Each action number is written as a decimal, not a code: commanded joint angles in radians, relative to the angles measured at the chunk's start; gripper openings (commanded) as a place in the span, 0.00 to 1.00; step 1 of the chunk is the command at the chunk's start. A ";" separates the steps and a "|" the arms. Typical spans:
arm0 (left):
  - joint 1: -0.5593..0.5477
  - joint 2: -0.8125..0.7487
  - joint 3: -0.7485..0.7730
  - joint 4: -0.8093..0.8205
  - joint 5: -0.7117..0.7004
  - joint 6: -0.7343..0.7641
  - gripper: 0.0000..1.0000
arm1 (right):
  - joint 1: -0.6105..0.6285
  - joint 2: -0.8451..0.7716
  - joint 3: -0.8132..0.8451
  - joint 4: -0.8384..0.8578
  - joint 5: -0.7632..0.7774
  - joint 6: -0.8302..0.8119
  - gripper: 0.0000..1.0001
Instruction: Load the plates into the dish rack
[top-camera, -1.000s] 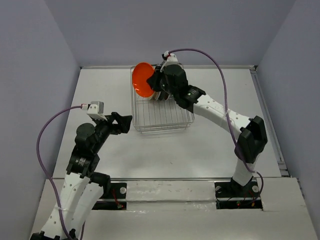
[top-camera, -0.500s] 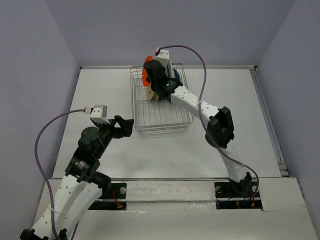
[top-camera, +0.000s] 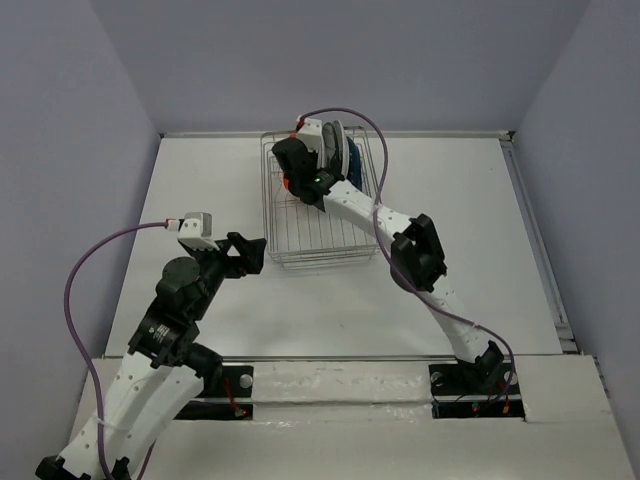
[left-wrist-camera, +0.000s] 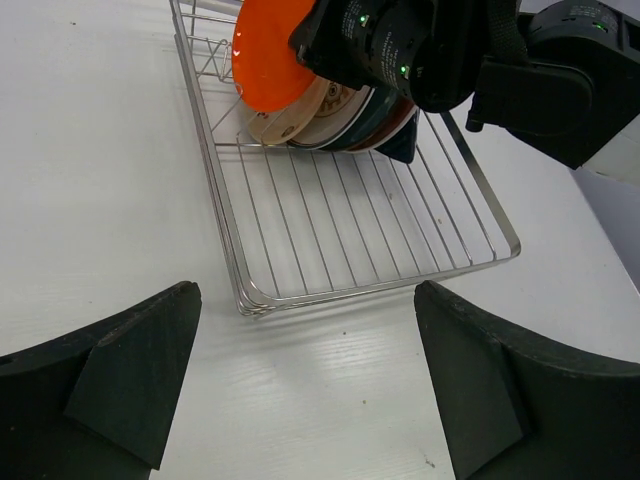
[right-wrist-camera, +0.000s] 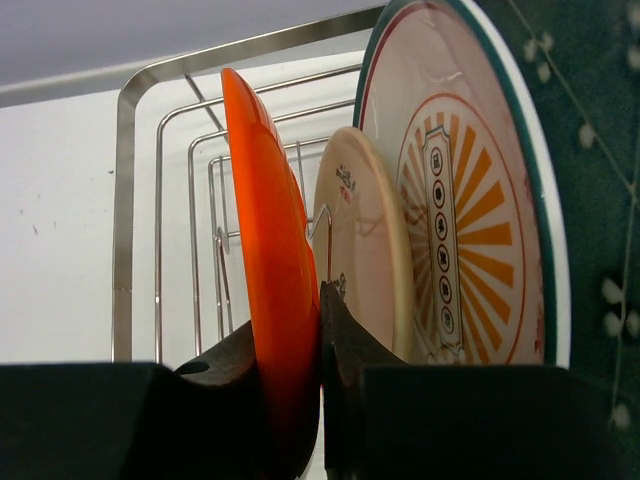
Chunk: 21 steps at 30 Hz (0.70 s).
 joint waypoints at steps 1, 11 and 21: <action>-0.007 -0.009 0.038 0.033 -0.022 -0.004 0.99 | 0.016 0.011 0.054 0.015 0.026 -0.004 0.07; -0.003 -0.002 0.036 0.043 -0.038 0.000 0.99 | 0.034 -0.017 0.048 0.016 -0.027 -0.041 0.57; 0.023 -0.042 0.026 0.057 -0.068 0.011 0.99 | 0.054 -0.405 -0.260 0.120 -0.108 -0.115 0.68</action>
